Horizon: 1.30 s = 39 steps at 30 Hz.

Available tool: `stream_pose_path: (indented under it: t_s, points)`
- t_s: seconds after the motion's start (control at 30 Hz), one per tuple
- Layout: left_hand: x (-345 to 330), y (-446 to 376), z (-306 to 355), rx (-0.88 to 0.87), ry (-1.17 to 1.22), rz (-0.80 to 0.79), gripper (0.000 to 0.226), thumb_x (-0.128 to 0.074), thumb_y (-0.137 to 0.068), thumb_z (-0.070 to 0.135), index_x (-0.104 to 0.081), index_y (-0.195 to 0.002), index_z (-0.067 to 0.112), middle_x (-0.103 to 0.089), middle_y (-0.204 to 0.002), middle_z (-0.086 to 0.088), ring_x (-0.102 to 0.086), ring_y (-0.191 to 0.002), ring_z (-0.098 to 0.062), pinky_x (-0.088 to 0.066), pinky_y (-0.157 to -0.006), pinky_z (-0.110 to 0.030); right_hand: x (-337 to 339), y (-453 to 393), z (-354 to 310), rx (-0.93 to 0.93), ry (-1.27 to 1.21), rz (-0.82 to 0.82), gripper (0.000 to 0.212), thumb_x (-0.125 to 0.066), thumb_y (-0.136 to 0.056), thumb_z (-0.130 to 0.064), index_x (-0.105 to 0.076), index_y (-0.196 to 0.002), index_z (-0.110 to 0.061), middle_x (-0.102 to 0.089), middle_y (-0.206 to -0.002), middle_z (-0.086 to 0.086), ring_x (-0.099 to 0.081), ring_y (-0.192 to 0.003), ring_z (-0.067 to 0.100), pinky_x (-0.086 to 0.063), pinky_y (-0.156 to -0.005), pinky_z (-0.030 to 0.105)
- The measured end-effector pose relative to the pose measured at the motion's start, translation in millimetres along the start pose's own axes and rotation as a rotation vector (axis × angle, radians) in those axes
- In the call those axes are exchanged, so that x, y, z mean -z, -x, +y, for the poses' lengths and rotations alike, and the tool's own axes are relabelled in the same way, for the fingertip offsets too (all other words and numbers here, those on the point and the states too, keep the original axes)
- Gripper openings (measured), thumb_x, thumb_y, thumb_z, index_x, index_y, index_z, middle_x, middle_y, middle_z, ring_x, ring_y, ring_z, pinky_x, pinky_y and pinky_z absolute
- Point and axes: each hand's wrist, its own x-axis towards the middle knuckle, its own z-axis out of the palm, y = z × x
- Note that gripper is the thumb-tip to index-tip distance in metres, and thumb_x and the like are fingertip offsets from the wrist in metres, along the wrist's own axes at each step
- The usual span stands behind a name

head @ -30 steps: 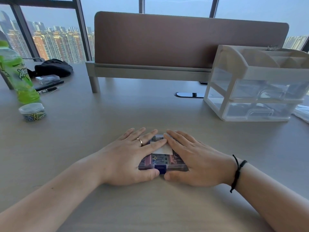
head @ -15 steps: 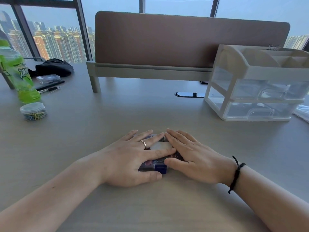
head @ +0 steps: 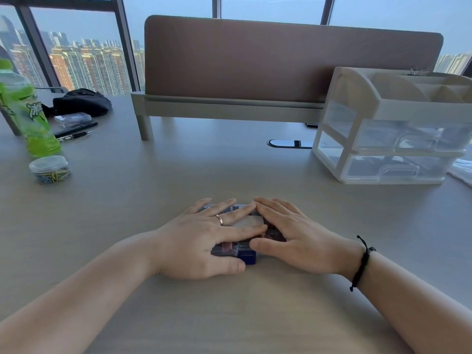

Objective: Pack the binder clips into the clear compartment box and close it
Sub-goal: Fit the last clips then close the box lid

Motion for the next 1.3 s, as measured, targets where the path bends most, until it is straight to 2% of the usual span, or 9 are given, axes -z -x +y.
stream_pose_path:
  t_s: [0.13, 0.53, 0.7, 0.77, 0.87, 1.03, 1.17, 1.3]
  points:
    - [1.3, 1.1, -0.4, -0.014, 0.053, 0.014, 0.065, -0.042, -0.098, 0.057, 0.006, -0.138, 0.072, 0.022, -0.154, 0.035, 0.025, -0.144, 0.005, 0.013, -0.121, -0.038, -0.2, -1.1, 1.1, 0.016, -0.008, 0.003, 0.080, -0.047, -0.089, -0.063, -0.012, -0.155, -0.034, -0.007, -0.160, -0.021, 0.003, -0.144, -0.005, -0.007, -0.118, 0.022]
    - [-4.5, 0.3, 6.7, 0.034, 0.051, 0.097, 0.057, -0.041, -0.094, 0.061, -0.006, -0.137, 0.075, 0.011, -0.153, 0.041, 0.017, -0.145, 0.007, 0.006, -0.123, -0.038, 2.6, 2.5, -5.4, 0.032, 0.142, -0.051, 0.085, -0.040, -0.091, -0.063, 0.002, -0.156, -0.027, 0.004, -0.162, -0.015, 0.010, -0.145, -0.001, 0.000, -0.114, 0.019]
    - [-4.9, 1.2, 6.9, 0.034, 0.061, 0.117, 0.063, -0.047, -0.092, 0.058, -0.006, -0.136, 0.076, 0.007, -0.154, 0.041, 0.014, -0.146, 0.007, 0.005, -0.123, -0.038, 0.2, 6.0, -6.3, 0.078, 0.225, -0.012, 0.099, -0.044, -0.082, -0.068, -0.001, -0.156, -0.020, 0.001, -0.163, -0.009, 0.005, -0.146, 0.004, -0.003, -0.117, 0.020]
    - [-6.3, 0.6, 5.4, 0.028, 0.051, 0.133, 0.067, -0.049, -0.090, 0.060, -0.004, -0.138, 0.074, 0.006, -0.154, 0.041, 0.013, -0.147, 0.007, 0.003, -0.123, -0.037, -0.5, 6.3, -5.3, 0.097, 0.234, 0.009, 0.104, -0.044, -0.076, -0.072, -0.004, -0.156, -0.019, -0.003, -0.163, -0.006, 0.002, -0.147, 0.007, -0.006, -0.120, 0.022]
    - [-6.6, 0.2, 1.6, 0.011, 0.092, 0.169, 0.074, -0.054, -0.083, 0.059, -0.008, -0.141, 0.071, 0.000, -0.154, 0.042, 0.008, -0.146, 0.009, -0.003, -0.124, -0.038, -0.2, 5.0, -2.9, 0.107, 0.206, 0.023, 0.103, -0.052, -0.078, -0.068, -0.006, -0.156, -0.018, -0.003, -0.163, -0.007, 0.002, -0.148, 0.006, -0.004, -0.117, 0.018]
    - [-3.2, 0.7, -2.5, -0.025, 0.153, 0.186, 0.075, -0.045, -0.072, 0.052, -0.014, -0.136, 0.075, -0.008, -0.153, 0.043, 0.003, -0.145, 0.013, -0.006, -0.124, -0.036, -1.1, 2.5, 3.5, 0.123, 0.190, 0.039, 0.099, -0.056, -0.083, -0.062, -0.006, -0.157, -0.020, -0.003, -0.164, -0.007, 0.002, -0.148, 0.005, 0.000, -0.113, 0.013]
    - [-7.0, -0.9, -9.6, -0.074, 0.162, 0.245, 0.063, -0.049, -0.081, 0.051, -0.030, -0.139, 0.065, -0.014, -0.151, 0.044, -0.005, -0.146, 0.011, -0.016, -0.122, -0.042, -3.0, -0.4, 6.2, 0.149, 0.156, 0.062, 0.093, -0.056, -0.083, -0.062, -0.012, -0.155, -0.025, -0.011, -0.163, -0.008, -0.002, -0.148, 0.004, -0.004, -0.114, 0.014]
    - [-10.8, -2.2, -16.7, -0.119, 0.141, 0.360, 0.053, -0.058, -0.086, 0.053, -0.046, -0.137, 0.056, -0.029, -0.151, 0.036, -0.021, -0.145, 0.006, -0.025, -0.119, -0.032, -1.3, -2.2, 10.7, 0.188, 0.086, 0.113, 0.081, -0.063, -0.078, -0.058, -0.031, -0.148, -0.033, -0.033, -0.152, -0.009, -0.024, -0.143, 0.005, -0.024, -0.116, 0.022]
